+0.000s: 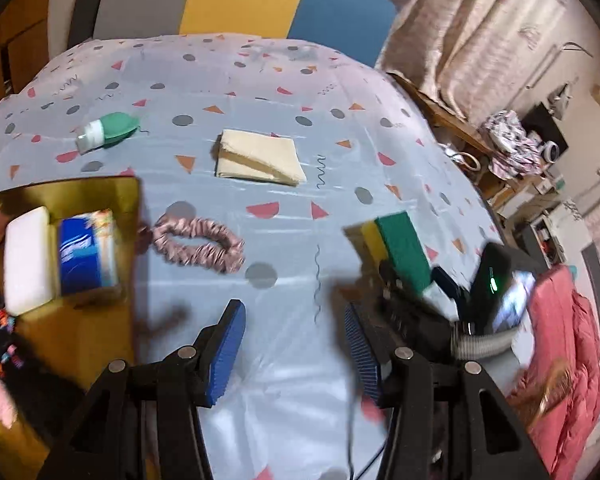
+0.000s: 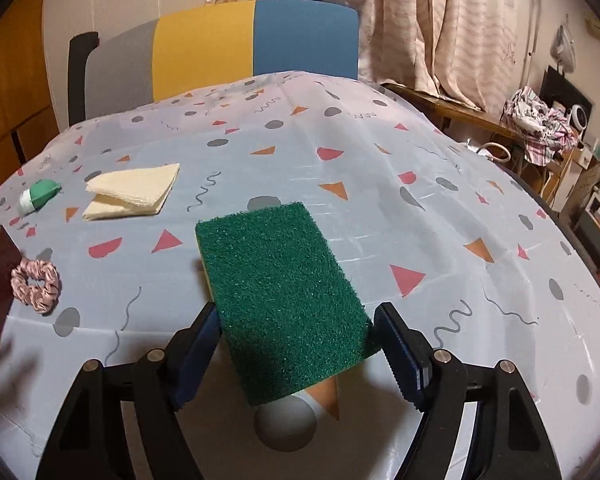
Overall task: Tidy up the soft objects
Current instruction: 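Grasp the pink satin scrunchie with the left tool while the right tool holds the sponge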
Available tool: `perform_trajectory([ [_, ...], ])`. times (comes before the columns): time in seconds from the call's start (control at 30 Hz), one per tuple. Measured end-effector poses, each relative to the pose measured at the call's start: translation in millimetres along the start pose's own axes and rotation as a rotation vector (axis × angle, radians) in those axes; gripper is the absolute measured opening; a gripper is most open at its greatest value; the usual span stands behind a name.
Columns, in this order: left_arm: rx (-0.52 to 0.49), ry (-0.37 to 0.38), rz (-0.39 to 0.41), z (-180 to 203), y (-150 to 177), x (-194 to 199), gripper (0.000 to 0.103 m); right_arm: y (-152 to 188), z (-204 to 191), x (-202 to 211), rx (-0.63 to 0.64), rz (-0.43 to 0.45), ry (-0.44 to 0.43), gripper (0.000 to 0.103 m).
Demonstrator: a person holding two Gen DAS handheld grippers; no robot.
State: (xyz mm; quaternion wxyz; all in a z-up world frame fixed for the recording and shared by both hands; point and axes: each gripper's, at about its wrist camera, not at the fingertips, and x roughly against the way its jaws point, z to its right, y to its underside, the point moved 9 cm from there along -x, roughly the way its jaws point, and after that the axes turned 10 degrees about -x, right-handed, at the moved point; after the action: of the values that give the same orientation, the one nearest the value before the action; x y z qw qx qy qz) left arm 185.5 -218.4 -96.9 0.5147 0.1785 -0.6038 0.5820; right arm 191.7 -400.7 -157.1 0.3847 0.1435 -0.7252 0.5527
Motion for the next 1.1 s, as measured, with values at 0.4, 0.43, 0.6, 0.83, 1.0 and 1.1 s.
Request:
perform_trajectory([
  [0.4,0.269,-0.208,-0.156,-47,-11,-84,0.052,4,3,-4,-0.026,-0.001,-0.025,0.08],
  [0.43,0.28,-0.228,-0.147,-51,-13,-85,0.052,6,4,-7,-0.032,-0.016,-0.029,0.08],
  [0.6,0.287,-0.269,-0.096,-63,-24,-90,0.052,9,14,-15,-0.111,-0.055,-0.06,0.079],
  [0.83,0.194,-0.258,-0.048,-57,-29,-93,0.026,10,16,-14,-0.129,-0.042,-0.059,0.077],
  [1.0,0.077,-0.082,-0.039,-15,-15,-94,0.017,9,21,-13,-0.15,-0.035,-0.063,0.076],
  [1.1,0.041,0.009,-0.04,4,5,-85,0.017,8,25,-12,-0.17,-0.03,-0.061,0.076],
])
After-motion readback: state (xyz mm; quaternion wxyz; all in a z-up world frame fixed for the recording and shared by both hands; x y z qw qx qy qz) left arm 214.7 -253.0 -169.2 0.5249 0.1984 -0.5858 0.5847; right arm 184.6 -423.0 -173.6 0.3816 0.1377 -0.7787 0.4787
